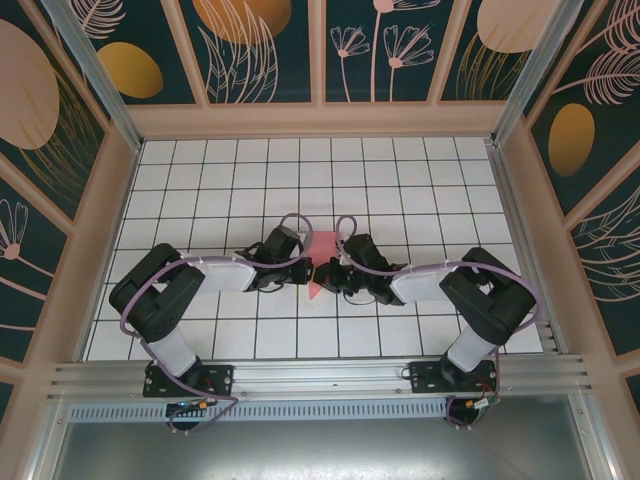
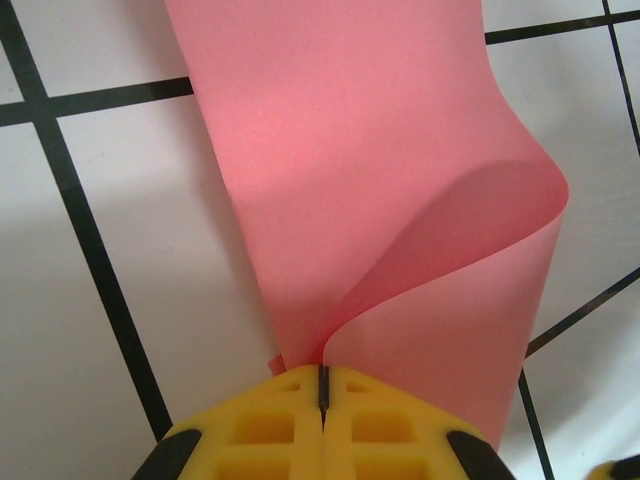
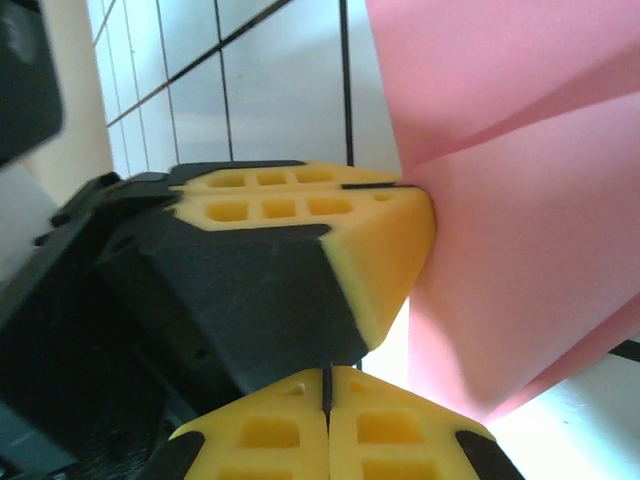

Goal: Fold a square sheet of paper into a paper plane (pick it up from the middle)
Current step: Third fold the triangle at the center of the table.

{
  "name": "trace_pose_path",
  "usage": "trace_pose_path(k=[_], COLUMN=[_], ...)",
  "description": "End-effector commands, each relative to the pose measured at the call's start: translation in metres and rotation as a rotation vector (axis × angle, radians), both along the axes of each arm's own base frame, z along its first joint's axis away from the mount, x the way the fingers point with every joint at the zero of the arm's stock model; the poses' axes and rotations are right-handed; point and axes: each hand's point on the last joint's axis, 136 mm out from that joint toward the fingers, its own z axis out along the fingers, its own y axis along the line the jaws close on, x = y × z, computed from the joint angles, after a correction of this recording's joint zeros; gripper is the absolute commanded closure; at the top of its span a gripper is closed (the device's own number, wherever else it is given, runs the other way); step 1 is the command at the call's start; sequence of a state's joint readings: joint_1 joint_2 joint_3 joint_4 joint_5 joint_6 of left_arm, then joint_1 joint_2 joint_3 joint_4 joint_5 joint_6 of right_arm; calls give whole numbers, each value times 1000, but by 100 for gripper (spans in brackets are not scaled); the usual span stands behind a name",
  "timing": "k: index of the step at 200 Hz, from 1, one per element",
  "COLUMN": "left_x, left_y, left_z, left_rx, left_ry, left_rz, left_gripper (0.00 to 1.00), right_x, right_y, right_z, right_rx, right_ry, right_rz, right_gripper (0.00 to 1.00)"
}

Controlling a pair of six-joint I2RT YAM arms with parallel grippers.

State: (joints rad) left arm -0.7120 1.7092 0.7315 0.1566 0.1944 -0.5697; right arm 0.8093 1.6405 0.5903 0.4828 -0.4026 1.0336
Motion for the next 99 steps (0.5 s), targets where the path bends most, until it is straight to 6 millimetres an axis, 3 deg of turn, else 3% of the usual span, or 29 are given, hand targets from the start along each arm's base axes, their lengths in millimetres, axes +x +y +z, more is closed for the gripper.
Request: trace_pose_path(k=[1,35,99], left_x=[-13,-14,-14], left_y=[13,12,12], left_z=[-25,-25,-26], left_rx=[79,77,82], left_ry=[69,72,71], left_rz=[-12,-17,-17], left_gripper=[94,93,93], right_x=[0,3,-12], right_y=[-1,-9,-24], right_z=[-9,-20,-60], right_rx=[-4,-29,-118], right_ry=[0,15,98], right_rz=[7,-16,-12], right_gripper=[93,93,93])
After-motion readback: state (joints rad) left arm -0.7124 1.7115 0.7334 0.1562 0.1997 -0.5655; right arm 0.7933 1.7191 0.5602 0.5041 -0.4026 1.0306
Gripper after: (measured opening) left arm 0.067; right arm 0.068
